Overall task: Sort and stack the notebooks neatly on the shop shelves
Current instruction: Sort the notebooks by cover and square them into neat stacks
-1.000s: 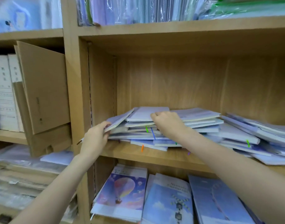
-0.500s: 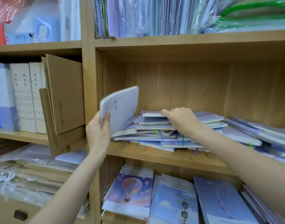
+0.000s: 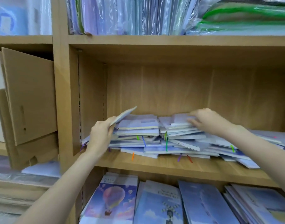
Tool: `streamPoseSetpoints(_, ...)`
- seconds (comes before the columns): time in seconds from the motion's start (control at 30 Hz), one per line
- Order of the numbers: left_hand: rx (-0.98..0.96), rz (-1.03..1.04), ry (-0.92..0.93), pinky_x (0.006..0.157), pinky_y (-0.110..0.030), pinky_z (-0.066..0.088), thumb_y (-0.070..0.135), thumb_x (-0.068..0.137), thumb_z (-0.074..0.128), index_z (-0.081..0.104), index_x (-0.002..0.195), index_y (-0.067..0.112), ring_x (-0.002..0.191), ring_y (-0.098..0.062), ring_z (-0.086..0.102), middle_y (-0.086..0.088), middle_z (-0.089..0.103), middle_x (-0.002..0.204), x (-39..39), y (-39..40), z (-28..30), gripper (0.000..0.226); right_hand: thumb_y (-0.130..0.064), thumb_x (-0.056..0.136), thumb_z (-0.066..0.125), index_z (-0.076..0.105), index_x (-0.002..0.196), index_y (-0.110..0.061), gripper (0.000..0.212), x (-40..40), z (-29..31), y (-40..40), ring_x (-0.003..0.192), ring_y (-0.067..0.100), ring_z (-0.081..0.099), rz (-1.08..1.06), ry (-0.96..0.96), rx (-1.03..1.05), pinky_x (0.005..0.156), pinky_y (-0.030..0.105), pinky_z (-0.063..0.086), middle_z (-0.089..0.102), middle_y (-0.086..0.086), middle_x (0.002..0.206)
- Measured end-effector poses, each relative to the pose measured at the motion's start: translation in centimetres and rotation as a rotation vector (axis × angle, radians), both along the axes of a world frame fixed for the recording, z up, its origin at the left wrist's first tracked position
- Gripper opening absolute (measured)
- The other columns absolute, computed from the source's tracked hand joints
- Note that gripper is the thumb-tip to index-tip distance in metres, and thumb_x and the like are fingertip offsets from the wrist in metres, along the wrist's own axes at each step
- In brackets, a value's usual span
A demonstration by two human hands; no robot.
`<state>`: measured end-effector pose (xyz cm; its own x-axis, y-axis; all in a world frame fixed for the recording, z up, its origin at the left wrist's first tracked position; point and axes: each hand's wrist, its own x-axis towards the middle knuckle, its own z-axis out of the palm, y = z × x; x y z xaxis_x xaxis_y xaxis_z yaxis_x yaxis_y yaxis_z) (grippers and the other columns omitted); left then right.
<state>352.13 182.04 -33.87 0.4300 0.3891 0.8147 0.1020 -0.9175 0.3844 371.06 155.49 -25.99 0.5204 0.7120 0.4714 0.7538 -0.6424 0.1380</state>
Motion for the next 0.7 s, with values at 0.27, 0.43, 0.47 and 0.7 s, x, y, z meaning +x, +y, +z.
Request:
streamPoseSetpoints(0.27,0.611,0.094,0.433,0.107,-0.055,0.022,0.066,0.072,0.054,0.043,0.135,0.021,0.125,-0.031,0.045,-0.007,0.051,0.133,4.6,-2.9,-0.5,0.078,-0.045,0.061,0.083,0.042,0.132,-0.020,0.085,-1.0,-5.6,2.3,0.130,0.027,0.043,0.084,-0.379,-0.183,0.107,0.055,0.027,0.046,0.013,0.138)
streamPoseSetpoints(0.43,0.762,0.180,0.318,0.097,-0.060,0.035,0.038,0.053,0.084,0.045,0.123,0.030,0.108,-0.030,0.058,-0.007,0.061,0.120,7.3,-4.0,-2.6,0.080,-0.006,0.059,0.083,0.062,0.107,0.000,0.053,-1.2,-10.6,0.7,0.098,0.029,0.062,0.465,-0.575,0.074,0.085,0.036,0.050,0.065,0.016,0.108)
streamPoseSetpoints(0.47,0.782,0.173,0.274,0.098,-0.056,0.036,0.033,0.058,0.083,0.045,0.123,0.031,0.107,-0.028,0.058,-0.007,0.061,0.120,7.5,-3.7,-2.6,0.075,-0.006,0.061,0.083,0.065,0.103,-0.001,0.047,-1.6,-11.5,1.0,0.094,0.026,0.064,0.508,-0.533,0.065,0.078,0.032,0.053,0.066,0.014,0.105)
streamPoseSetpoints(0.7,0.972,0.156,0.397,0.104,-0.043,0.025,0.044,0.048,0.086,0.038,0.133,0.026,0.119,-0.029,0.048,-0.006,0.053,0.130,7.6,-0.9,-1.1,0.099,0.001,0.087,0.049,0.054,0.115,-0.001,0.028,-3.1,-11.9,7.1,0.115,0.031,0.044,0.307,-0.204,-0.086,0.086,0.043,0.045,0.050,0.015,0.120)
